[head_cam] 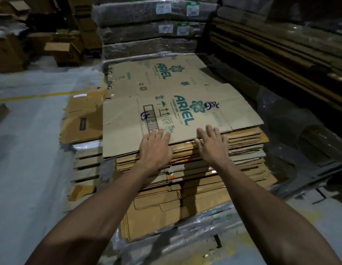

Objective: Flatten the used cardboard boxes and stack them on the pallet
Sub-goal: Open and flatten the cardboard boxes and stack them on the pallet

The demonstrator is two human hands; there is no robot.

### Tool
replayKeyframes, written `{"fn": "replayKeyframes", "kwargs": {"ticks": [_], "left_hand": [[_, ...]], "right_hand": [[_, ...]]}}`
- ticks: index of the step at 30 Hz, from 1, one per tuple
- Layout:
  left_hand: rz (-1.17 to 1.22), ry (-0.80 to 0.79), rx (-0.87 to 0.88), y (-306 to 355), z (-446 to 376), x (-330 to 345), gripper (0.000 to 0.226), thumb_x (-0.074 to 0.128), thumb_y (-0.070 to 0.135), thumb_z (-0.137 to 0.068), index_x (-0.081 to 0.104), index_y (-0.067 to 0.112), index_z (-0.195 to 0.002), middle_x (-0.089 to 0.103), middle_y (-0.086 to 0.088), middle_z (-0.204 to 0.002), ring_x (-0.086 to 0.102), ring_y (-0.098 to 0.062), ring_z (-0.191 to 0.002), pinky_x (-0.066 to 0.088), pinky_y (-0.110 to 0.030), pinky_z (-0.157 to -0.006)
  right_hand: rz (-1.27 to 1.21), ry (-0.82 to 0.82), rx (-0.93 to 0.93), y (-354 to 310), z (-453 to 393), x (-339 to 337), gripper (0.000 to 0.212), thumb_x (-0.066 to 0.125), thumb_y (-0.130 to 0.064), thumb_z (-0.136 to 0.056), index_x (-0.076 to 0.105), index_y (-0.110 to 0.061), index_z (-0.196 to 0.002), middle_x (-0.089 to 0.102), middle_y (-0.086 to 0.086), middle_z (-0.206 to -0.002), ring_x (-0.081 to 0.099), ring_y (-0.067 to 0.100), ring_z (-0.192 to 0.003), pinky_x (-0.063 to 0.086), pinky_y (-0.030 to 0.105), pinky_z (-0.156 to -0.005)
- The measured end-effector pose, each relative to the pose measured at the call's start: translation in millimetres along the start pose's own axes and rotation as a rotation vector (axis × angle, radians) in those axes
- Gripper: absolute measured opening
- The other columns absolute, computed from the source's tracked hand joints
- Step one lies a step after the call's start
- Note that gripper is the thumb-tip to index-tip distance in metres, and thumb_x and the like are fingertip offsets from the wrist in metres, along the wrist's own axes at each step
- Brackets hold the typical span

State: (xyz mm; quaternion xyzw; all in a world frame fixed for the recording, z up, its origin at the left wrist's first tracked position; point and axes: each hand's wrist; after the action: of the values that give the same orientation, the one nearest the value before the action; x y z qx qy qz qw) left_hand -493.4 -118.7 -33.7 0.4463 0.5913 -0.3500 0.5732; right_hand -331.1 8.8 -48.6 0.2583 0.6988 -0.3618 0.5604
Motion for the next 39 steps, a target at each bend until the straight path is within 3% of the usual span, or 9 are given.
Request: {"fn": "replayKeyframes", "kwargs": {"ticks": [3, 6, 10, 16, 21, 24, 26, 33, 39], "left_hand": [[0.038, 0.122, 0.143, 21.2, 12.3, 2.2, 0.044, 0.041, 0.043, -0.099, 0.054, 0.020, -0.134, 0.051, -0.004, -0.143, 0.042, -0.022, -0.134, 0.030, -0.042, -0.115], [0.091, 0.129, 0.266, 43.2, 29.8, 18.0, 0.041, 0.045, 0.043, -0.095, 0.059, 0.020, -0.127, 0.058, -0.001, -0.134, 0.048, -0.021, -0.127, 0.033, -0.039, -0.112], [0.195, -0.003, 0.427, 65.0, 58.6, 47.8, 0.038, 0.047, 0.041, -0.095, 0.063, 0.019, -0.121, 0.062, -0.001, -0.127, 0.052, -0.020, -0.121, 0.037, -0.037, -0.106], [0.315, -0.266, 0.717, 95.6, 132.8, 78.5, 0.031, 0.051, 0.033, -0.094, 0.067, 0.012, -0.111, 0.069, -0.011, -0.112, 0.062, -0.031, -0.107, 0.044, -0.037, -0.089], [0.283, -0.531, 0.894, 121.4, 211.3, 105.1, 0.051, 0.048, 0.042, -0.094, 0.058, 0.015, -0.136, 0.061, -0.012, -0.136, 0.055, -0.030, -0.126, 0.043, -0.036, -0.102], [0.201, -0.592, 1.087, 138.0, 265.7, 104.9, 0.063, 0.035, 0.050, -0.093, 0.054, 0.013, -0.140, 0.059, -0.011, -0.140, 0.055, -0.029, -0.127, 0.041, -0.035, -0.104], [0.150, -0.591, 1.200, 153.3, 304.9, 103.1, 0.060, 0.038, 0.049, -0.096, 0.053, 0.012, -0.141, 0.060, -0.011, -0.138, 0.056, -0.030, -0.126, 0.042, -0.035, -0.103], [0.090, -0.612, 1.477, 199.6, 464.0, 99.1, 0.052, 0.041, 0.043, -0.101, 0.051, 0.012, -0.142, 0.061, -0.009, -0.137, 0.057, -0.028, -0.124, 0.043, -0.034, -0.102], [0.081, -0.676, 1.529, 243.8, 590.0, 99.6, 0.053, 0.043, 0.043, -0.101, 0.049, 0.013, -0.144, 0.058, -0.009, -0.141, 0.055, -0.028, -0.128, 0.043, -0.037, -0.104]], "right_hand": [[-0.112, 0.137, 0.191, -2.3, 39.9, 2.1, 0.045, 0.041, -0.043, -0.105, 0.043, -0.027, -0.146, 0.031, 0.006, -0.160, 0.022, 0.027, -0.150, 0.018, 0.049, -0.122], [-0.296, 0.179, 0.386, 3.4, 89.3, 5.6, 0.044, 0.040, -0.042, -0.103, 0.053, -0.022, -0.140, 0.047, 0.006, -0.148, 0.039, 0.026, -0.139, 0.031, 0.047, -0.114], [-0.432, 0.216, 0.672, 5.7, 170.8, 16.6, 0.059, 0.031, -0.052, -0.095, 0.059, -0.016, -0.132, 0.061, 0.009, -0.130, 0.054, 0.032, -0.122, 0.043, 0.047, -0.102], [-0.420, 0.321, 1.198, -26.8, 321.8, 39.5, 0.057, 0.044, -0.050, -0.102, 0.047, -0.015, -0.147, 0.048, 0.007, -0.151, 0.042, 0.027, -0.140, 0.032, 0.041, -0.116], [-0.416, 0.352, 1.597, -86.4, 456.9, 57.1, 0.066, 0.048, -0.055, -0.099, 0.043, -0.014, -0.150, 0.047, 0.009, -0.152, 0.042, 0.028, -0.140, 0.033, 0.042, -0.115], [-0.403, 0.404, 1.796, -121.8, 528.2, 64.4, 0.068, 0.051, -0.056, -0.097, 0.045, -0.013, -0.149, 0.050, 0.011, -0.150, 0.045, 0.030, -0.138, 0.036, 0.041, -0.112], [-0.419, 0.430, 1.923, -144.6, 572.1, 67.9, 0.069, 0.053, -0.056, -0.096, 0.046, -0.013, -0.148, 0.052, 0.012, -0.148, 0.047, 0.031, -0.137, 0.038, 0.040, -0.109], [-0.473, 0.526, 2.206, -215.0, 716.7, 79.7, 0.057, 0.052, -0.056, -0.096, 0.055, -0.017, -0.137, 0.058, 0.011, -0.139, 0.051, 0.033, -0.130, 0.042, 0.039, -0.102], [-0.564, 0.601, 2.335, -222.7, 828.9, 82.8, 0.067, 0.052, -0.060, -0.095, 0.046, -0.018, -0.147, 0.050, 0.007, -0.149, 0.045, 0.030, -0.137, 0.039, 0.043, -0.110]]}}
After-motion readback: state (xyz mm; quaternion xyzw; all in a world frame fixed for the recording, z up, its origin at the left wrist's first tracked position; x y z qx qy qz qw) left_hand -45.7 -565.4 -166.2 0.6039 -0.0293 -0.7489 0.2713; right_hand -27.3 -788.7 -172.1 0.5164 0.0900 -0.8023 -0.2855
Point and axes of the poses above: each hand's wrist, its own z-axis away from the middle knuckle, its own x-axis out of the palm, y = z × x
